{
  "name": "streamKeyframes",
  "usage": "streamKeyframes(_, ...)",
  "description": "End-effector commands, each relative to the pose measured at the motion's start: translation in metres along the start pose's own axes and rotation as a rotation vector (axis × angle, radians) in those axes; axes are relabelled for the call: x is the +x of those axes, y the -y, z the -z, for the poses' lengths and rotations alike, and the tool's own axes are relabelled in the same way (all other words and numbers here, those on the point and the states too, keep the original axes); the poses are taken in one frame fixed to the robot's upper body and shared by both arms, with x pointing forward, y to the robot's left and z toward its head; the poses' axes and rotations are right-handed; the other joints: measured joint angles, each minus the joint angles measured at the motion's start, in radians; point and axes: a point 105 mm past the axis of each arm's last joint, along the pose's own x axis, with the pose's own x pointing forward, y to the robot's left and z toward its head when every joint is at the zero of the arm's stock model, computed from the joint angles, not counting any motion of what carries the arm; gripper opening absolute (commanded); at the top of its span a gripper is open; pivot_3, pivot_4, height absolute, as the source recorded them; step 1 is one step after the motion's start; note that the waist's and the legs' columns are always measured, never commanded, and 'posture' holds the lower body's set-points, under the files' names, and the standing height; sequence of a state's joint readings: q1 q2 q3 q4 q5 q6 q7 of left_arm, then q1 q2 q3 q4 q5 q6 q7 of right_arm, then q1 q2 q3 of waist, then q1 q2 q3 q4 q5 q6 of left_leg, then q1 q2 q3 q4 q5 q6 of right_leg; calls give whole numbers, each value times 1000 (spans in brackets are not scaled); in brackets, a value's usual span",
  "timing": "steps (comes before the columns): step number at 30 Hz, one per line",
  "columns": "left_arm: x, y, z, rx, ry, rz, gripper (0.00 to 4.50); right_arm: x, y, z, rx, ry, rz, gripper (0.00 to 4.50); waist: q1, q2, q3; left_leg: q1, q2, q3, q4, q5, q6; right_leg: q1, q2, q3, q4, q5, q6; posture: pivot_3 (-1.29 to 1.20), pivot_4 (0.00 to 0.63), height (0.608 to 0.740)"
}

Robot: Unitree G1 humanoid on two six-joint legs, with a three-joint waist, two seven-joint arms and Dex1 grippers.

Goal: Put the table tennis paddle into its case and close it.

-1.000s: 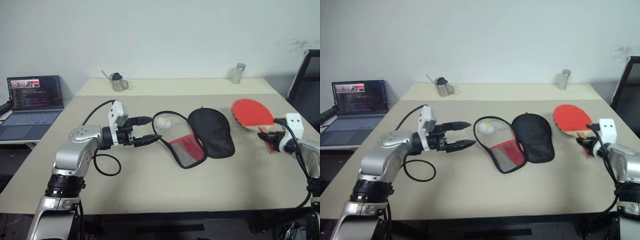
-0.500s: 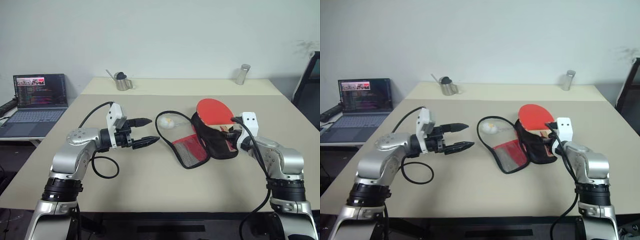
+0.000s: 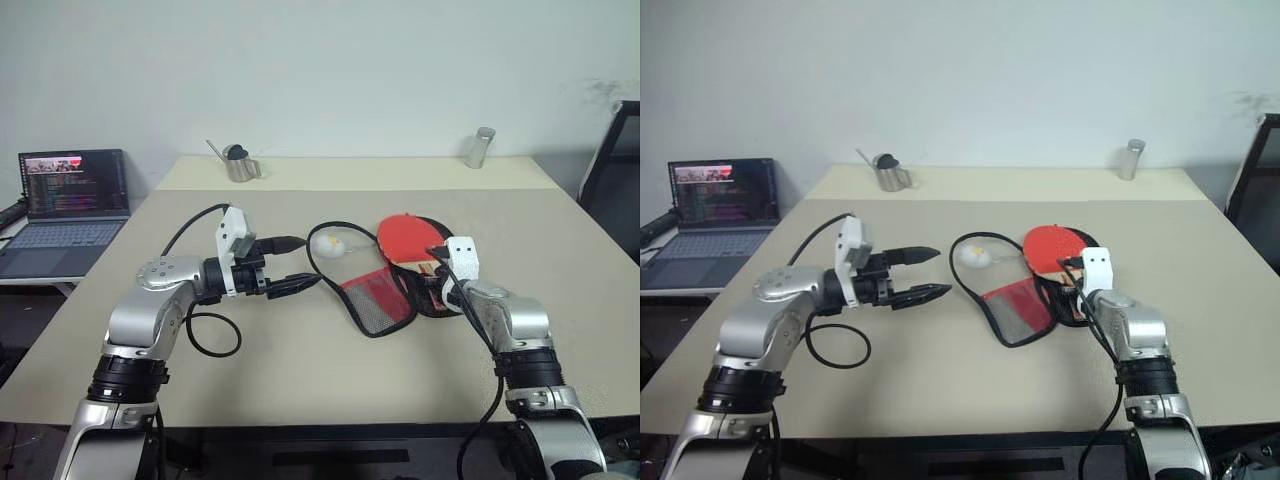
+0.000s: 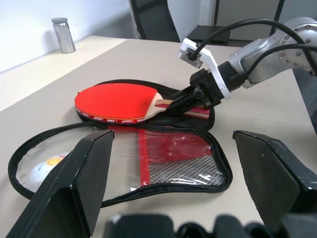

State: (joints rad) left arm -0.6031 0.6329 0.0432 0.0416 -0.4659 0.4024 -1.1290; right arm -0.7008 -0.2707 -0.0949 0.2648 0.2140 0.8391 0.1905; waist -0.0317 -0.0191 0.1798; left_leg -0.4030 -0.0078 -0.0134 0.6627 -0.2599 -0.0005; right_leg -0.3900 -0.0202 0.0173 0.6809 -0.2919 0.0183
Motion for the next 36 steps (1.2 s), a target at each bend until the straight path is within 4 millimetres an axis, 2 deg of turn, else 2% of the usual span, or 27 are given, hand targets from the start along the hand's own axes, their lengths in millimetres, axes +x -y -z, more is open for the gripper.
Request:
streamKeyframes(1, 0, 1, -13, 57, 24, 10, 4226, -3, 2, -28, -37, 97, 13, 1102, 0, 0, 0, 0, 0, 0, 0, 0, 0, 0, 0, 0, 0, 0, 0, 0, 150, 740)
streamKeyframes(25, -2, 0, -10, 59, 23, 5, 4226, -9, 23, -16, -61, 41, 100, 1102, 0, 0, 0, 0, 0, 0, 0, 0, 0, 0, 0, 0, 0, 0, 0, 0, 150, 740)
streamKeyframes(36, -2, 1, -10, 58, 22, 2, 4226, -5, 5, -15, -74, 28, 61, 1102, 0, 0, 0, 0, 0, 0, 0, 0, 0, 0, 0, 0, 0, 0, 0, 0, 150, 740)
